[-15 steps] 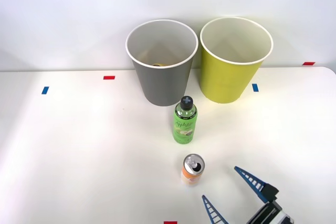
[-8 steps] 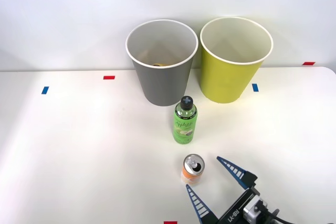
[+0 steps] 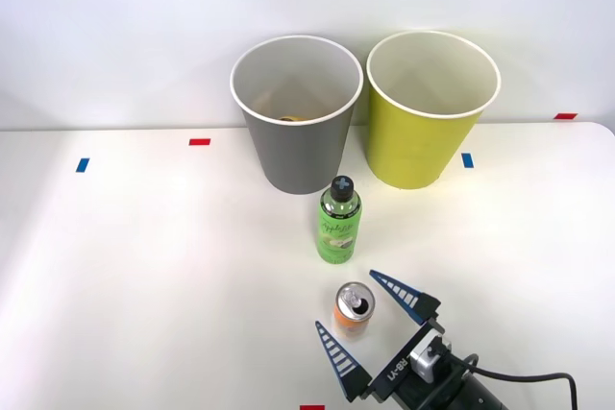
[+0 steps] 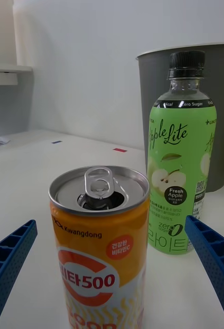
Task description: Put cans in the gray bin, plastic bottles in the light green bin
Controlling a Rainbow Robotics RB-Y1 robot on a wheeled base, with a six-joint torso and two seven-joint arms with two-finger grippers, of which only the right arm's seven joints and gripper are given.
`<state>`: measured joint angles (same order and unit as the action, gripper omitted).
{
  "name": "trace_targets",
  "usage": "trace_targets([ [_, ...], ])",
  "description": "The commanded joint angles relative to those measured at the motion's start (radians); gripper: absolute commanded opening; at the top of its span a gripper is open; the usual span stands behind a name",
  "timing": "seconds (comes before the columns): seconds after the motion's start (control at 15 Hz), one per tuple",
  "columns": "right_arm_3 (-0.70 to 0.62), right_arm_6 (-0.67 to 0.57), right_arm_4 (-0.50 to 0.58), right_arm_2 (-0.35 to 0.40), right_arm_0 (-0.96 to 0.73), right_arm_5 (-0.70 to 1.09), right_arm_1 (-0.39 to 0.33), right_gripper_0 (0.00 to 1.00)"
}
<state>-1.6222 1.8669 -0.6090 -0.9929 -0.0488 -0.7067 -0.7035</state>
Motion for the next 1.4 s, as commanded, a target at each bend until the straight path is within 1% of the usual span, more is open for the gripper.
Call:
trace_targets([
  [0.07, -0.001, -0.003, -0.008, -0.001, 0.021, 0.03, 0.007, 1.0],
  [0.2, -0.001, -0.003, -0.012, -0.003, 0.026, 0.03, 0.002, 1.0],
  [0.27, -0.001, -0.003, -0.012, -0.004, 0.026, 0.03, -0.002, 0.64],
  [0.33, -0.001, -0.005, -0.014, -0.007, 0.026, 0.03, -0.001, 0.17],
  [0.4, -0.001, -0.006, -0.015, -0.006, 0.026, 0.03, -0.001, 0.09],
  [0.53, -0.001, -0.008, -0.015, -0.006, 0.024, 0.03, 0.006, 0.06],
  [0.93, -0.001, -0.011, -0.017, -0.006, 0.017, 0.004, 0.015, 0.03],
  [1.07, -0.016, -0.02, 0.037, 0.04, -0.019, -0.002, 0.006, 0.0],
  [1.13, -0.039, -0.032, 0.081, 0.082, -0.046, 0.01, 0.004, 0.0],
  [1.2, -0.061, -0.052, 0.1, 0.103, -0.063, 0.029, 0.002, 0.0],
  [1.4, -0.18, -0.195, 0.239, 0.204, -0.131, 0.115, -0.005, 0.0],
])
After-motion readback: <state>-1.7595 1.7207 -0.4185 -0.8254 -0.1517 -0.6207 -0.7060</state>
